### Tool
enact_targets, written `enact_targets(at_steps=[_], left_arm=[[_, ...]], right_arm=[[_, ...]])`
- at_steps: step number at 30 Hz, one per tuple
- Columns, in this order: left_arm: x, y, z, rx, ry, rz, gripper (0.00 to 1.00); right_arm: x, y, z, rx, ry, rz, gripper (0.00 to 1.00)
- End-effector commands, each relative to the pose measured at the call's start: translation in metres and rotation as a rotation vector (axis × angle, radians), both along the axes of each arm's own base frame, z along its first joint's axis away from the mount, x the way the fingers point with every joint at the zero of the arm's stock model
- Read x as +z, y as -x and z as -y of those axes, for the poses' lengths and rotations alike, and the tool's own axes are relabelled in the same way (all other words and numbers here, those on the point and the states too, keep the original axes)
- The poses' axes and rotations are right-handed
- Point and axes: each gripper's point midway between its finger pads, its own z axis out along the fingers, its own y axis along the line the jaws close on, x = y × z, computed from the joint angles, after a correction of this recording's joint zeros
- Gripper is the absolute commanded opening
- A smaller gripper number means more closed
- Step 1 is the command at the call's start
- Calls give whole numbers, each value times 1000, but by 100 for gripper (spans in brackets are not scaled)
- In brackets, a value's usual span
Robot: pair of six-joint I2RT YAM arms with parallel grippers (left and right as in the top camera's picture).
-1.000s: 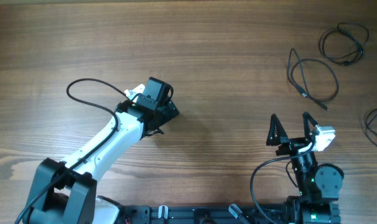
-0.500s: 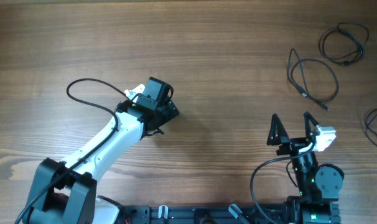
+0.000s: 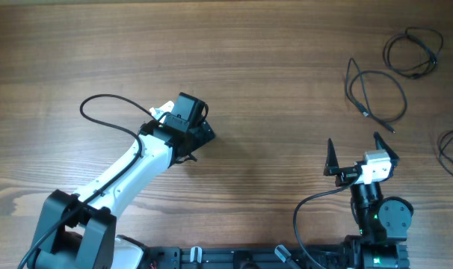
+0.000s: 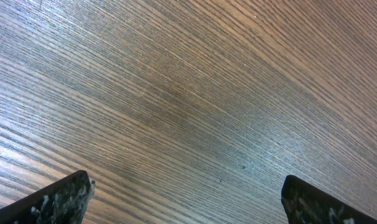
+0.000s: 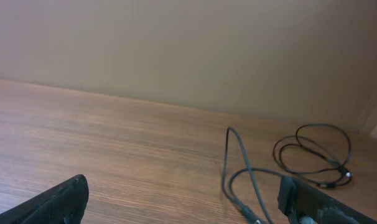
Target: Untangle cables
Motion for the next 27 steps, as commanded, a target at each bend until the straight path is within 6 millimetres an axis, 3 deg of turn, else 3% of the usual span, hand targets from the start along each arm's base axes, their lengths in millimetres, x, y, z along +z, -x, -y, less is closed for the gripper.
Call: enact_targets(at_steps=[1,27], left_arm=[[5,-3,-3,16,-6,19,100],[5,-4,-4,20,-5,20,100]], right_arm=[[3,1,2,-14,48,21,100],[3,1,-2,3,48,20,100]])
